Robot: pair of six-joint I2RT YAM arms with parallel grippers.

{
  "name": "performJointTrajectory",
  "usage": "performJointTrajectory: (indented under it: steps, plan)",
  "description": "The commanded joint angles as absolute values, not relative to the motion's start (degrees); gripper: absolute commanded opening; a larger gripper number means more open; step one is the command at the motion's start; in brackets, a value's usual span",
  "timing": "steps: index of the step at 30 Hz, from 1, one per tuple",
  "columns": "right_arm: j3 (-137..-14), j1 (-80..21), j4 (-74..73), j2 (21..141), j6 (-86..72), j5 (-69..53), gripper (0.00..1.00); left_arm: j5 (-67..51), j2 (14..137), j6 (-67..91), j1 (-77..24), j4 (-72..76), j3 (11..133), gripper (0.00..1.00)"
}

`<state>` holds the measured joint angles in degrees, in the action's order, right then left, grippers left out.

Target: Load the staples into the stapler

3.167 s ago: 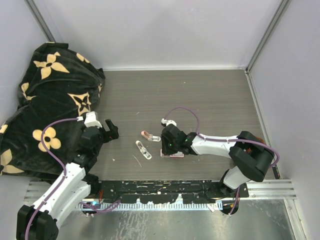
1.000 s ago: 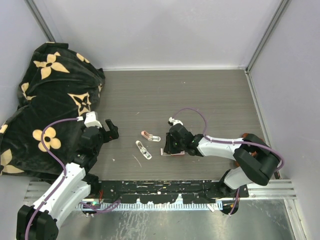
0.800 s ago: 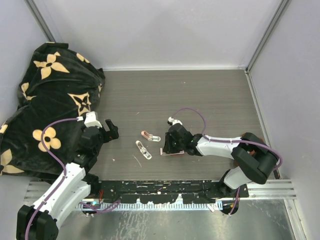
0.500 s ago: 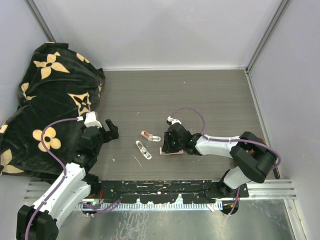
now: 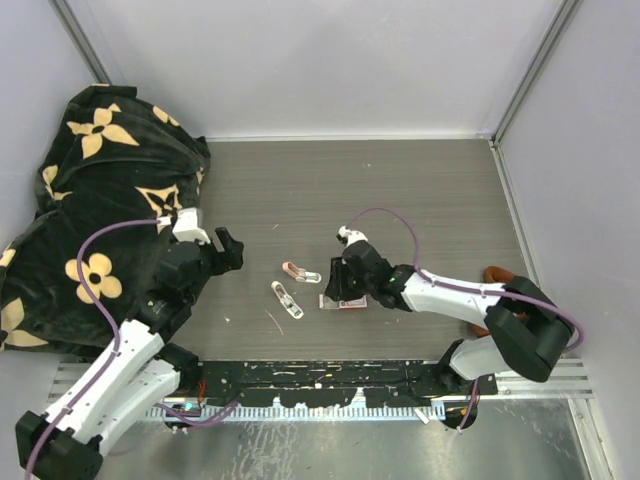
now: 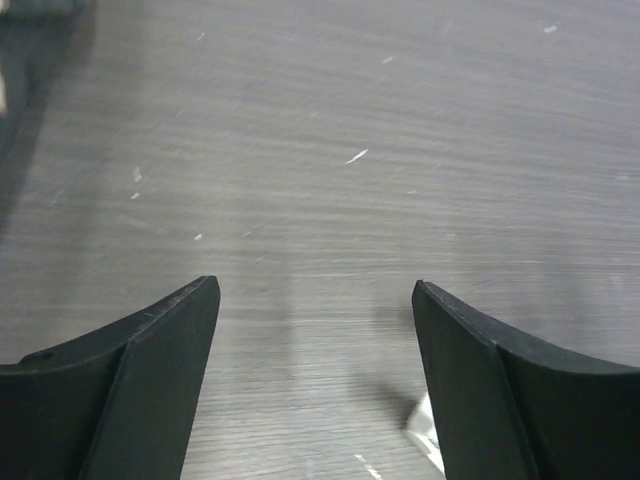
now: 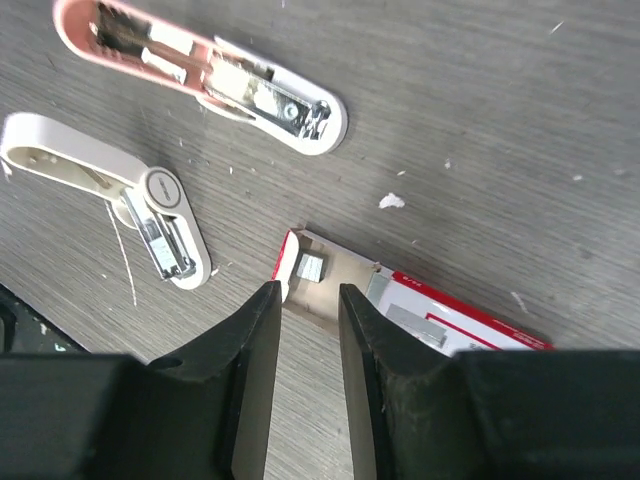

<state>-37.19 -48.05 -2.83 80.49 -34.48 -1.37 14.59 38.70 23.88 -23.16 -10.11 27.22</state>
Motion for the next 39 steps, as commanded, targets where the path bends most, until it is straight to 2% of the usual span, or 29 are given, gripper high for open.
performJointTrajectory:
  steps: [1,6,9,11,14,21,26,33,39]
  plan:
    - [-37.23,-45.69,-4.09,74.67,-32.21,1.4,0.37,18.8,39.56,29.18,-33.51,-14.72,35.22,0.77]
    - [-33.78,-42.95,-5.05,69.01,-32.4,3.49,0.44,24.3,47.82,37.3,-48.29,-15.28,38.31,0.72]
    - [-31.83,-41.44,-6.31,65.22,-32.68,5.76,0.48,24.63,55.37,40.26,-55.23,-13.76,40.78,0.62]
    - [-30.61,-40.32,-7.23,62.52,-32.83,7.89,0.51,24.22,60.35,41.79,-58.06,-13.0,42.77,0.59]
    - [-28.49,-38.98,-8.24,58.81,-33.33,9.35,0.54,21.92,66.21,43.65,-59.73,-11.38,43.98,0.55]
    - [-24.42,-38.38,-8.62,52.78,-35.1,10.35,0.56,20.47,76.9,46.11,-61.73,-9.13,46.25,0.56]
    - [-23.5,-38.28,-8.64,51.54,-35.76,10.38,0.56,23.8,84.03,45.63,-64.55,-11.7,51.04,0.56]
    - [-22.75,-38.22,-8.62,50.51,-36.26,10.28,0.56,24.94,90.3,45.29,-65.45,-13.04,53.58,0.54]
    - [-22.05,-38.13,-8.64,49.82,-36.81,10.2,0.57,26.37,92.42,44.83,-65.56,-14.09,53.78,0.47]
